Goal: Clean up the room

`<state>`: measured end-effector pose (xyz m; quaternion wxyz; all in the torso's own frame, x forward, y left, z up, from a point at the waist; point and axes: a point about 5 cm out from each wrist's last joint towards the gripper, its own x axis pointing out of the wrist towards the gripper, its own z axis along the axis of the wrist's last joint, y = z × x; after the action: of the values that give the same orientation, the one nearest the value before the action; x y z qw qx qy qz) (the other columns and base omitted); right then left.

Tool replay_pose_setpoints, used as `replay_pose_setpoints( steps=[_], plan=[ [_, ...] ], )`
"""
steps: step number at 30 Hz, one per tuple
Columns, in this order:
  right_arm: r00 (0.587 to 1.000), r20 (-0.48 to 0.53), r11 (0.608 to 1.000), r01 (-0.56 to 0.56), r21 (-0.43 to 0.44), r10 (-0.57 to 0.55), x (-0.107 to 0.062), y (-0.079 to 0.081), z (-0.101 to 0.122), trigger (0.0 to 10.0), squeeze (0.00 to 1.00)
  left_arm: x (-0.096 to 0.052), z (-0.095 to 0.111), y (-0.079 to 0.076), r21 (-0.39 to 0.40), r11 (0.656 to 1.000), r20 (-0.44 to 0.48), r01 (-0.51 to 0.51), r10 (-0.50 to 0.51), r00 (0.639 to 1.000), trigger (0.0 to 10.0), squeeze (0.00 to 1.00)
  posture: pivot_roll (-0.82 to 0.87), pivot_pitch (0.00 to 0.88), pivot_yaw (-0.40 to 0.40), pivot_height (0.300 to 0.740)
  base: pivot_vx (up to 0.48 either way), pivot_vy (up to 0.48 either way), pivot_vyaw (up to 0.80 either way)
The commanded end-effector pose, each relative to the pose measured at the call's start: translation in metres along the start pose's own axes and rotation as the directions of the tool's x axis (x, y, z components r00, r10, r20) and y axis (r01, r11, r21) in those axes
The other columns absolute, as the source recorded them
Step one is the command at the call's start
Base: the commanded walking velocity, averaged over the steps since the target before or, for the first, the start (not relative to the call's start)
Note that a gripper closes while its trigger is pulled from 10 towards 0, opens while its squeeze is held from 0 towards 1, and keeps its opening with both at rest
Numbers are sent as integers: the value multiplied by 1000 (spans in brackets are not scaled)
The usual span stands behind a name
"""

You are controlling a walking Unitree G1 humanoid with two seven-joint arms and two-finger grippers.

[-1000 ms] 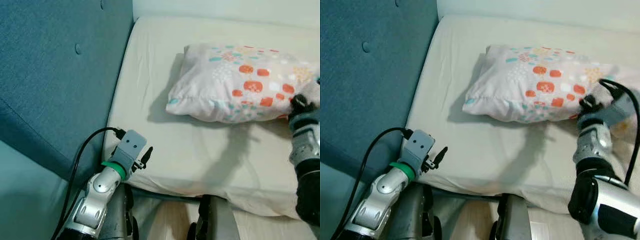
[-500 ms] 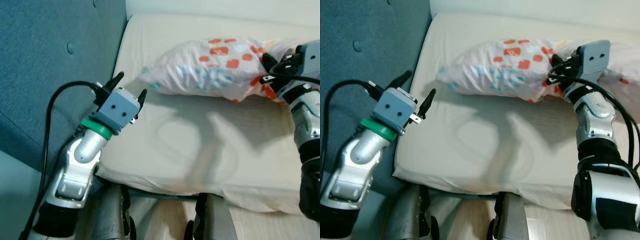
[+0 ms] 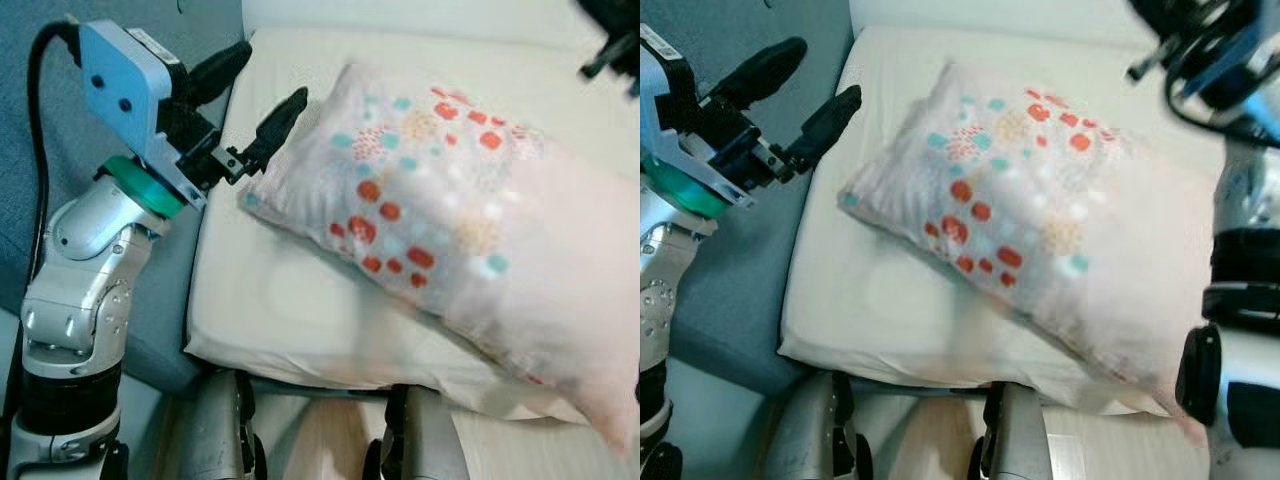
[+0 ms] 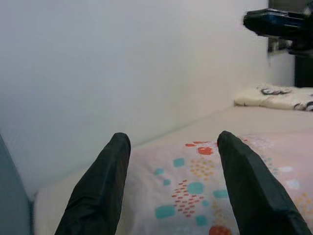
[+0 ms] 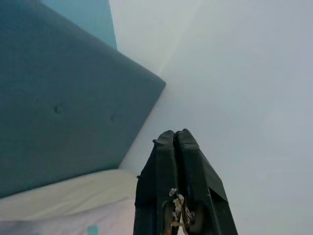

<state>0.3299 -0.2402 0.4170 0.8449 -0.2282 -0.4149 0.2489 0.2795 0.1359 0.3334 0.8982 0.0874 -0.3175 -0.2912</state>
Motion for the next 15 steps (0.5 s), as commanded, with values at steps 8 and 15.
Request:
replay_pose_setpoints(
  steps=[8, 15],
  plan=[
    [931, -337, 936, 238, 261, -143, -59, 67, -95, 10000, 0, -48, -83, -41, -379, 920, -504, -101, -114, 856, 10000, 0, 114, 169, -11, 570, 0, 0, 0],
    [849, -462, 864, 416, 282, -258, -86, 112, -125, 10000, 0, -55, -128, -73, -521, 817, -637, -248, -178, 750, 10000, 0, 123, 174, -10, 570, 0, 0, 0]
  ],
)
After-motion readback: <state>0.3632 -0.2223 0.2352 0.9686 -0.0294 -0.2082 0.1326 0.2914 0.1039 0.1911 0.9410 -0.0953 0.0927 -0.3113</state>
